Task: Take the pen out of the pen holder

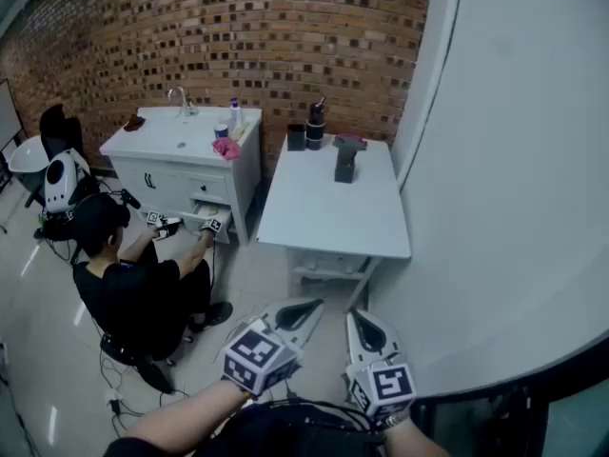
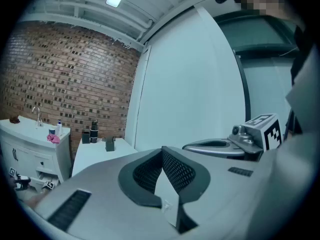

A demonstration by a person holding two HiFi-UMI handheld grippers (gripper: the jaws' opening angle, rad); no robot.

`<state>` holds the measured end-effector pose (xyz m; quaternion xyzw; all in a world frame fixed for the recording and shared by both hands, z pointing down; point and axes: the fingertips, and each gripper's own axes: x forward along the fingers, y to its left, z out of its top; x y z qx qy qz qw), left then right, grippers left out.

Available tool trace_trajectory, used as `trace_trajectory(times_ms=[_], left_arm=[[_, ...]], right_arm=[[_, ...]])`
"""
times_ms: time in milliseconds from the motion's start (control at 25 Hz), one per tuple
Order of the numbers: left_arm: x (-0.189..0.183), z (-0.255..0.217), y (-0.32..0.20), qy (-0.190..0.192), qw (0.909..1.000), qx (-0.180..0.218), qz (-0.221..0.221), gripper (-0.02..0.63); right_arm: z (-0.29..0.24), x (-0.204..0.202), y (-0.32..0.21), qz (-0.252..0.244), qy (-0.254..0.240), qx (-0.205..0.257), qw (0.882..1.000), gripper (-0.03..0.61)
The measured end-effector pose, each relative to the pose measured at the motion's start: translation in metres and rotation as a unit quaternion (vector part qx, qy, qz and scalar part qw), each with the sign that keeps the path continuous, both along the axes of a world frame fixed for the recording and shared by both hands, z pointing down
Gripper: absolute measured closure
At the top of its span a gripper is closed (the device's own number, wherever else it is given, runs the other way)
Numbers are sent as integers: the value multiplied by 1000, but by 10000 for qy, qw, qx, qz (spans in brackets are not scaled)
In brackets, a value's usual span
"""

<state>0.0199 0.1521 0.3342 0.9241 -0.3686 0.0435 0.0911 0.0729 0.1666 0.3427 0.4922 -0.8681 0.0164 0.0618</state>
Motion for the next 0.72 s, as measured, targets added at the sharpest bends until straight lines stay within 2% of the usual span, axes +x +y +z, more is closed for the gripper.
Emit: trace_trajectory(times_ms=[480, 720], left_arm=[[-79, 7, -78, -13, 9990, 312, 309, 611], [-105, 13, -98, -39, 9988, 406, 253, 611]], right_arm=[[-1, -80, -80, 258, 81, 157, 9995, 568], [-2, -109, -106, 271, 126, 364, 9989, 568]])
